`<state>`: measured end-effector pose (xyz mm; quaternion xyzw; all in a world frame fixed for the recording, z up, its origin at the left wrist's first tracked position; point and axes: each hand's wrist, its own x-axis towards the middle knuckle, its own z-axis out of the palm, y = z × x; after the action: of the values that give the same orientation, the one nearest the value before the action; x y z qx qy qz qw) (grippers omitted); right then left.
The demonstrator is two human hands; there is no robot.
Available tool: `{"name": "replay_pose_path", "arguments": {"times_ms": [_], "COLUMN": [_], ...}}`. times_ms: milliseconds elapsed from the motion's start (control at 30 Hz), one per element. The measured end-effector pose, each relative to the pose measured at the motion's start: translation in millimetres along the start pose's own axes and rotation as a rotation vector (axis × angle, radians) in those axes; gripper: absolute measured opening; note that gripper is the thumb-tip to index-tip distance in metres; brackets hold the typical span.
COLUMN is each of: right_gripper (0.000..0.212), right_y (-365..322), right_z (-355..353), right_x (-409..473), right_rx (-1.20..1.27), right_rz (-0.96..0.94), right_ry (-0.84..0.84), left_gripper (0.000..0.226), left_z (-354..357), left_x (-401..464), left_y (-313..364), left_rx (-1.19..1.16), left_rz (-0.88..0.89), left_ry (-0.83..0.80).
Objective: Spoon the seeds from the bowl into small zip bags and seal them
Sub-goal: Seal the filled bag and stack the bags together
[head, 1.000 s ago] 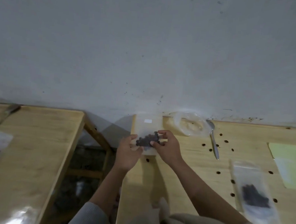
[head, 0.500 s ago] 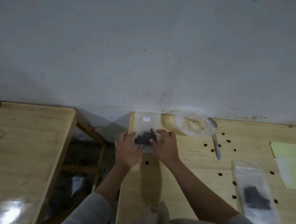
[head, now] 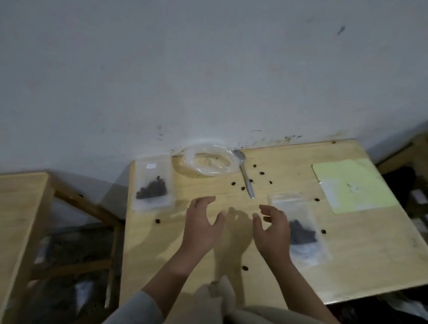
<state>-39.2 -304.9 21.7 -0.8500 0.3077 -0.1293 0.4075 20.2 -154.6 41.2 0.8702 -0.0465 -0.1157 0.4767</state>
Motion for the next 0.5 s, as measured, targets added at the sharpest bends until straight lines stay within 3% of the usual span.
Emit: {"name": "replay_pose_path", "arguments": {"times_ms": [233,500], "right_gripper": [0.033,0.037], "right_y": [84.1,114.0], "right_z": [-89.1,-113.1], "right_x": [32.8,71.9], "right_rx": [-0.187,-0.252], "right_rz": [0.203,0.157], "right_ry": [0.040,-0.292], "left_gripper": [0.038,0.044], "left_z": [101.6,170.6], "left_x": [-16.0,-4.1], "left_y": [39.5,57.0], "left_rx": [-0.051,0.074], "left_rz": [-0.137,-0.256], "left_ry": [-0.246,-0.262]}}
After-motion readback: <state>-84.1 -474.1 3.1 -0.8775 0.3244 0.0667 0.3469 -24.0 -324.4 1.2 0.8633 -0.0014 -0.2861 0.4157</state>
